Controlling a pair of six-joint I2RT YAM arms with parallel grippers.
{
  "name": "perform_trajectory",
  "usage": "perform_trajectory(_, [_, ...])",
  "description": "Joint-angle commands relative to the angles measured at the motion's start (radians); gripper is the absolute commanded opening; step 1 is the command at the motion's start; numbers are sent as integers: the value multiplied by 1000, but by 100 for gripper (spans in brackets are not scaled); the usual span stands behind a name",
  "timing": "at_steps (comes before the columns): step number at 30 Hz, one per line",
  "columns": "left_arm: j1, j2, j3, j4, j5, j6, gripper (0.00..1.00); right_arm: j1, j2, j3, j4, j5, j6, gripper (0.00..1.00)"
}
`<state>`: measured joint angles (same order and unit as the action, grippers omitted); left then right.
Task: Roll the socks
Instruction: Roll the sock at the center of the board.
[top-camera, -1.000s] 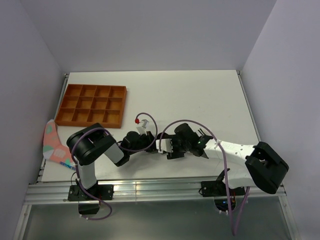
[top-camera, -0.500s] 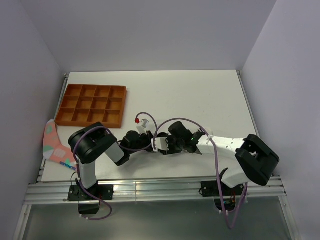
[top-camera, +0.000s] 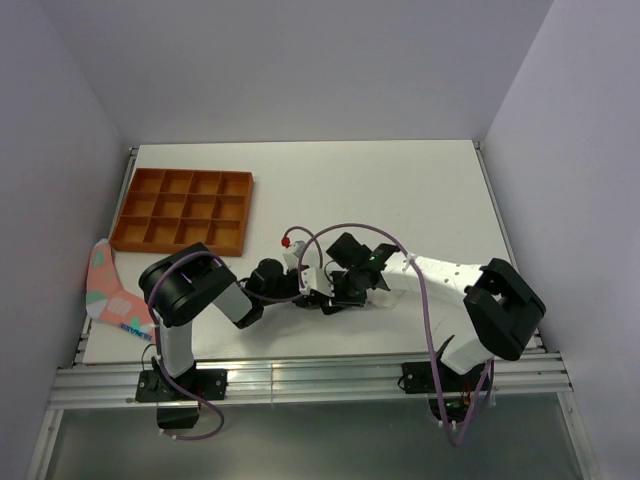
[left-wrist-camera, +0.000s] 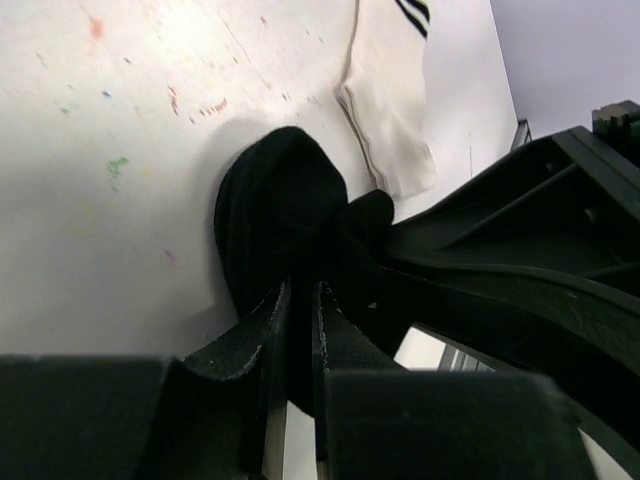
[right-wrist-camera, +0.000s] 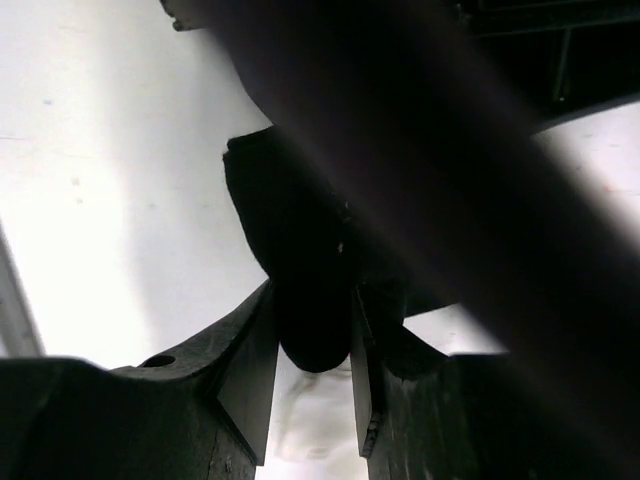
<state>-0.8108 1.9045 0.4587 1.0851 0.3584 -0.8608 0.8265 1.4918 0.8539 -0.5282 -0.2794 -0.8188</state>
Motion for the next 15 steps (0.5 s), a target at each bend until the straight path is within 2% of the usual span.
perform_trajectory(1, [-19, 45, -29, -261, -9, 95, 0, 16, 25, 57, -94, -184, 75, 33])
perform_trajectory(6, [-19, 13, -51, -221, -55, 74, 12, -9, 132, 97, -142, -198, 95, 30])
perform_trajectory(15, [-19, -65, -112, -134, -157, 17, 33, -139, 317, 241, -280, -323, 93, 26])
